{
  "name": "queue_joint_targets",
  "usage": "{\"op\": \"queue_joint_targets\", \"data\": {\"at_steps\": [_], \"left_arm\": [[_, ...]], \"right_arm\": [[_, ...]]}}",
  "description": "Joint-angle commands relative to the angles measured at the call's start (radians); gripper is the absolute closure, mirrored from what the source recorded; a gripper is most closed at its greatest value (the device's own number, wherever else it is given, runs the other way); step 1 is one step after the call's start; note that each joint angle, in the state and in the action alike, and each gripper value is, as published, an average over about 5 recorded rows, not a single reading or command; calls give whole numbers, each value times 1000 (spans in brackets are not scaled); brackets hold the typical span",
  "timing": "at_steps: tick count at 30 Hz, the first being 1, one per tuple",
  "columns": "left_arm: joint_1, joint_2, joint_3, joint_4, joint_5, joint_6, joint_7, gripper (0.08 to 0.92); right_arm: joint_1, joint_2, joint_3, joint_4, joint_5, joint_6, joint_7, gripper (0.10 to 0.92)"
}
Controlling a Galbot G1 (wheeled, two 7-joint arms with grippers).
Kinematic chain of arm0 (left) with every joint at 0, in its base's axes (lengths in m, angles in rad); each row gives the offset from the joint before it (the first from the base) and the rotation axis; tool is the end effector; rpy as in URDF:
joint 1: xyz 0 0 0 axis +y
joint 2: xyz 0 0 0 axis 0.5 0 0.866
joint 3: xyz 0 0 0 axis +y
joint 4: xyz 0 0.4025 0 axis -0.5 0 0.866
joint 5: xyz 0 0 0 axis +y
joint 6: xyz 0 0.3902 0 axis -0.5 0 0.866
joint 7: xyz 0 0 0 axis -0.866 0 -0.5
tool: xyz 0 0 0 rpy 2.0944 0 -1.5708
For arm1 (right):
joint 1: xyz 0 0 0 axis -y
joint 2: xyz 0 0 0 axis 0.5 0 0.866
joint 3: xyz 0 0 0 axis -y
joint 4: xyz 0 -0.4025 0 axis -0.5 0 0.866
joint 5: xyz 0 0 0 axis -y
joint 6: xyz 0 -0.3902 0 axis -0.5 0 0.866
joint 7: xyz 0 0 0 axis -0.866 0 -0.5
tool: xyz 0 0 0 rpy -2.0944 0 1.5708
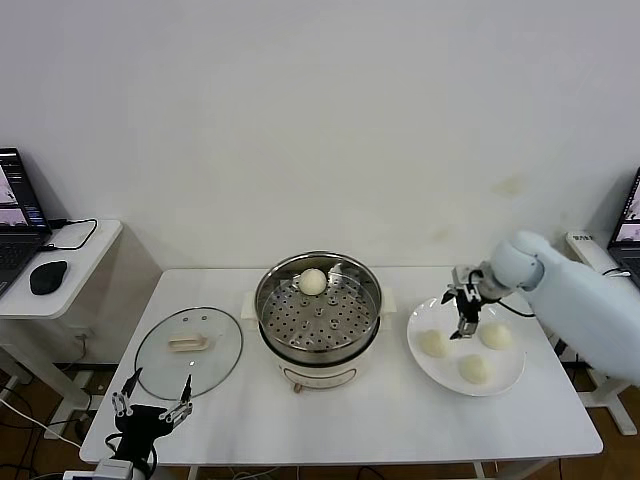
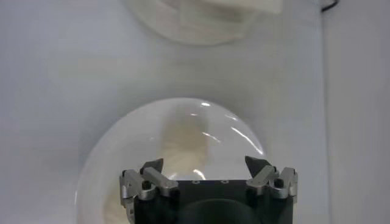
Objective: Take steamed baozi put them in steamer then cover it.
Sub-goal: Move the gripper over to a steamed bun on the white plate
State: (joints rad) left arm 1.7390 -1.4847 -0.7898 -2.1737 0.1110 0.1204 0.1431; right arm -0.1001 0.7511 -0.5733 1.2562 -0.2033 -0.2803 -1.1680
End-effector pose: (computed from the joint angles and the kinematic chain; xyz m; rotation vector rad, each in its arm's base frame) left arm 0.1282 0.0998 -0.3313 0.0520 -2.8783 -0.4578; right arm 0.5846 -0.1571 -0.2120 1.2371 -1.4607 1.3284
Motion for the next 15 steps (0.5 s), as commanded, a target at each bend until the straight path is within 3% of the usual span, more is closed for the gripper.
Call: {"op": "queue_joint_targets", "data": {"at_steps": [1,15], "left_arm": [[1,1,-1,8,2,2,0,177],[-10,-2,2,29,10,3,-4,177]], "right_arm": [[-50,44,22,-42,-57,2,5,203],[-96,80,67,-103,-95,15,25,202]]}}
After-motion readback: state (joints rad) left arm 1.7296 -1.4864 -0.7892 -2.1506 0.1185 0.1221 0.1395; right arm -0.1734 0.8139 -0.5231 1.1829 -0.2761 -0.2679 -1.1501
